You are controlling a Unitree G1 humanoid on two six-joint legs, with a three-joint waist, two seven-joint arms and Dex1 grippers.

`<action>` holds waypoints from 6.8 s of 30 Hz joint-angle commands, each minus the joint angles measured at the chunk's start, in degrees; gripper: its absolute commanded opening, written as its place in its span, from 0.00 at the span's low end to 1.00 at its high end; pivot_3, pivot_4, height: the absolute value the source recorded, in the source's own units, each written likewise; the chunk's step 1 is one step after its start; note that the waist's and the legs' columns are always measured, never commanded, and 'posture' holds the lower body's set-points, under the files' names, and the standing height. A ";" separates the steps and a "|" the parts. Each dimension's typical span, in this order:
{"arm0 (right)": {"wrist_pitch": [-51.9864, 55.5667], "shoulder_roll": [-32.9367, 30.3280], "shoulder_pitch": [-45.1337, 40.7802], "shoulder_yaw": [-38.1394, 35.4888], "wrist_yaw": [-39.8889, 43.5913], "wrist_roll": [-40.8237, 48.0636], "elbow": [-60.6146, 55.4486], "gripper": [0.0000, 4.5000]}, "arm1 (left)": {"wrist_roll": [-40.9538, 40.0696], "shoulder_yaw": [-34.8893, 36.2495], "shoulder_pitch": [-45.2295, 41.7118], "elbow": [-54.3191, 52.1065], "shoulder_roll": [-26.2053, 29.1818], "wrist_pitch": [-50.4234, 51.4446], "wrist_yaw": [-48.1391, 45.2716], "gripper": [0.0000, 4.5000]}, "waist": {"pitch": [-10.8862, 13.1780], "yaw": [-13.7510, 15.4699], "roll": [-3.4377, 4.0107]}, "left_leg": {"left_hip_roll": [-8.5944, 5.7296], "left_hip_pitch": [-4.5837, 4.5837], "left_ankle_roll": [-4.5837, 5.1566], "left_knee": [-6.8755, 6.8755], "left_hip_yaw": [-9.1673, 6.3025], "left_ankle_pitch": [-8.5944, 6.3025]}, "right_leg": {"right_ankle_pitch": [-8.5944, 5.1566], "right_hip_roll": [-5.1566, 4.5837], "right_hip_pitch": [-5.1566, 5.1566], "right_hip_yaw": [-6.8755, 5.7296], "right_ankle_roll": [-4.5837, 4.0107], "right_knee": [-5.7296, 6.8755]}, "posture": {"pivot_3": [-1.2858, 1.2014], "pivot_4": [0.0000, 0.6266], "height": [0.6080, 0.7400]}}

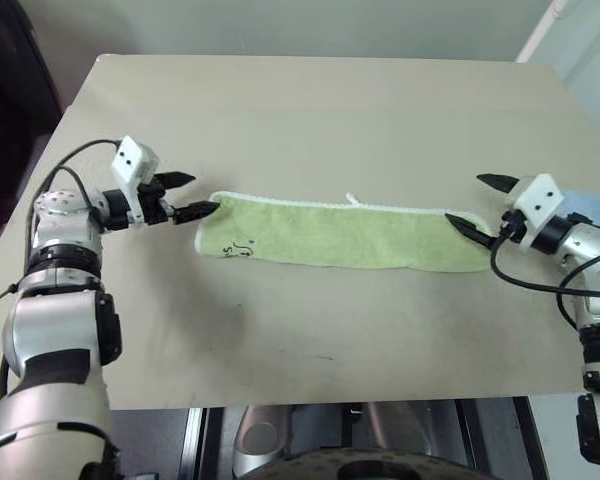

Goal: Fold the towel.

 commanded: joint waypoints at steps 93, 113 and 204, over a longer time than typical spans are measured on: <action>64.18 7.95 27.59 -38.78 -54.94 81.35 -16.49 0.01 | -18.46 -14.61 24.48 -70.35 -17.08 28.48 1.84 1.00 | -0.30 1.64 -0.18 | -1.24 0.26 0.66 0.43 0.28 -1.68 | -1.27 -0.59 0.40 1.42 2.05 -0.09 | 0.52 0.24 1.00; 64.34 -4.72 30.95 -37.21 -43.26 80.78 -41.94 0.01 | -17.29 -14.76 22.32 -66.63 -18.81 25.72 2.34 1.00 | -0.29 0.81 0.40 | -1.04 0.44 1.06 0.52 0.77 -1.79 | -1.54 -0.56 0.52 1.50 1.86 0.00 | 0.52 0.24 1.00; 59.10 -11.07 11.22 3.61 -15.83 23.62 -40.60 0.01 | -15.25 -14.33 22.99 -64.41 -19.73 21.07 4.34 1.00 | -0.28 0.62 0.42 | -0.93 0.39 1.34 1.21 1.11 -1.80 | -0.95 -0.56 0.57 1.65 2.21 0.00 | 0.52 0.24 1.00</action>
